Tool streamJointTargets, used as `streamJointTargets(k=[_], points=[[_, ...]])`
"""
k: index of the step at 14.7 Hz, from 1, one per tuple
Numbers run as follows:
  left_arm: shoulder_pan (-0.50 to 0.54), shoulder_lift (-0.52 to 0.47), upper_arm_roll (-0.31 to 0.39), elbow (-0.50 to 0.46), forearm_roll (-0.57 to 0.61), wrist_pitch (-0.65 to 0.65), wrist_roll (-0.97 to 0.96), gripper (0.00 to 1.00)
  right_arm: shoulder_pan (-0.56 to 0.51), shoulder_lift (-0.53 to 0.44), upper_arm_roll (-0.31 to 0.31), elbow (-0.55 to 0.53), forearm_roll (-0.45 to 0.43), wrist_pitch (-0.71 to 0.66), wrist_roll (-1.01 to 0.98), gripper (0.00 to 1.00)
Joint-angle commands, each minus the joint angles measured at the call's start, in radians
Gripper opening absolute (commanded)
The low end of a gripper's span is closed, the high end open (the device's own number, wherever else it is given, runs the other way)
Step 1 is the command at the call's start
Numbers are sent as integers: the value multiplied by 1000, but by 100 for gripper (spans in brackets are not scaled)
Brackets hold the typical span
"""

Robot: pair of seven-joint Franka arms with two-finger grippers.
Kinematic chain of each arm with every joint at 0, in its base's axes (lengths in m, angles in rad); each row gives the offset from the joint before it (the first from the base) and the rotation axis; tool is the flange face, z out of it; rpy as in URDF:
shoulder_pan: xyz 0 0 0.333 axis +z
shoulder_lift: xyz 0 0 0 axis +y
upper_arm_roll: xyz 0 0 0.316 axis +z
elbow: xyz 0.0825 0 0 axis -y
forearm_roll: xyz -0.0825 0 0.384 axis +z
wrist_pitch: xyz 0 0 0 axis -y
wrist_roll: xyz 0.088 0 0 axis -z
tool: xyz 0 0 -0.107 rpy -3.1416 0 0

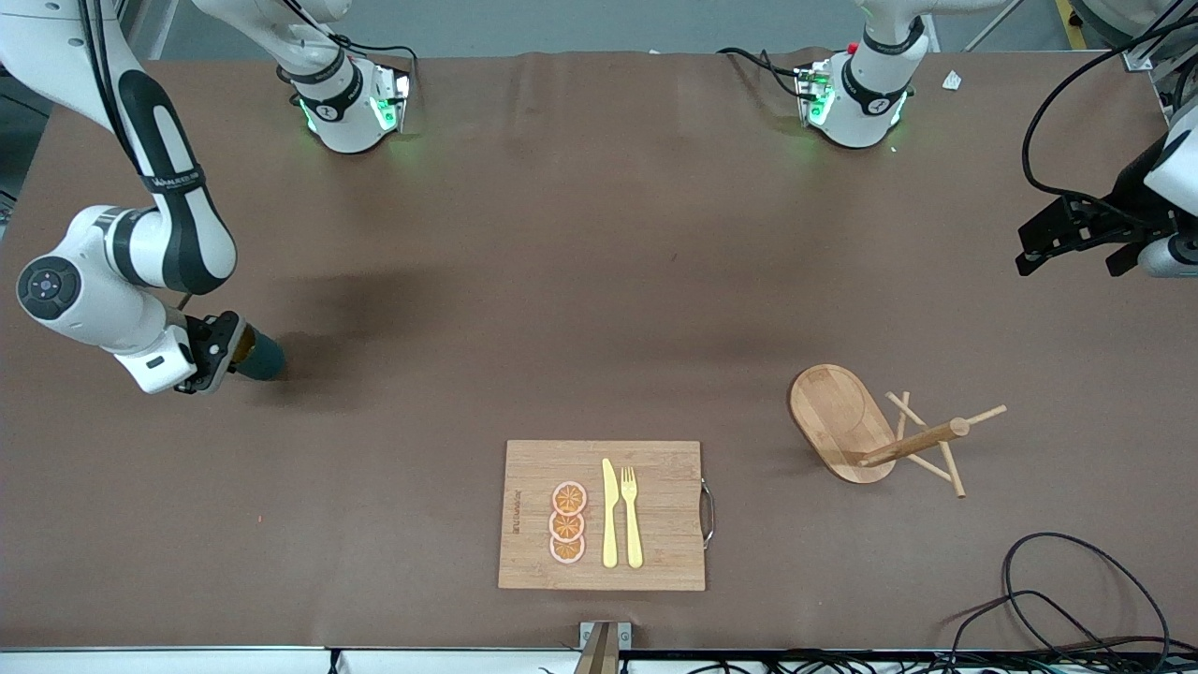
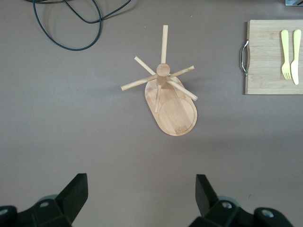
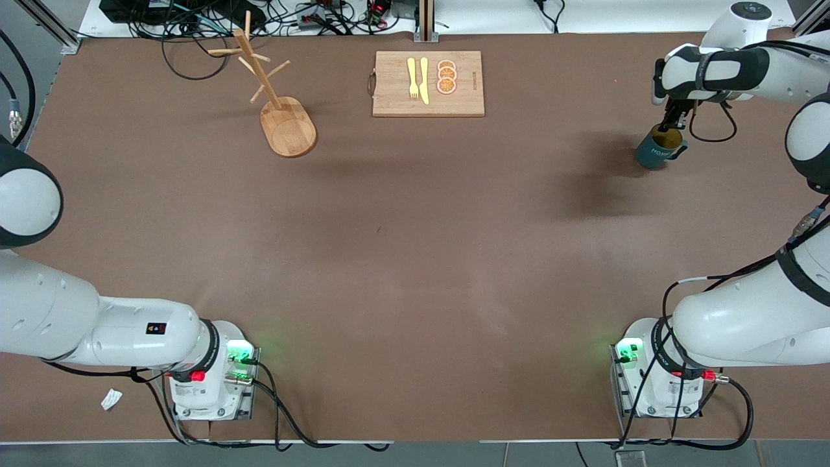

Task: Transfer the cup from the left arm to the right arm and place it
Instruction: 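Lower the mug onto the table with the right gripper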

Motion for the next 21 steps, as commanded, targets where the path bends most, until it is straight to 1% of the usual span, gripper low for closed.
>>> streamJointTargets(k=[1, 4, 7, 8, 9, 10, 11, 14, 16, 19, 21], points=[[0, -12, 2, -8, 4, 10, 13, 100, -3, -17, 24, -48, -12, 51, -19, 0], [0, -10, 2, -7, 1, 10, 13, 100, 25, -18, 24, -68, -12, 80, -20, 0], [1, -9, 2, -5, -4, 13, 13, 100, 26, -18, 24, -75, -12, 100, -20, 0], [3, -2, 3, -5, -5, 13, 13, 100, 26, -18, 24, -75, -12, 100, -19, 7], [3, -1, 5, -5, -7, 13, 12, 100, 28, -18, 24, -75, -12, 98, -19, 82], [3, -1, 6, -5, -7, 15, 12, 100, 28, -18, 24, -74, -12, 97, -17, 96], [4, -1, 6, -5, -7, 15, 12, 100, 28, -20, 24, -74, -12, 86, -13, 100], [4, 4, 9, -4, -5, 15, 16, 100, 29, -37, 24, -60, -11, 14, 25, 100], [1, 5, 8, 7, -5, 15, 13, 100, 31, -77, 24, -37, -12, -75, 129, 100], [1, 7, 8, 10, 1, 15, 15, 100, 32, -113, 24, 27, -11, -184, 191, 100], [0, 7, 8, 10, 4, 13, 12, 100, 32, -158, 25, 38, -11, -244, 339, 100]])
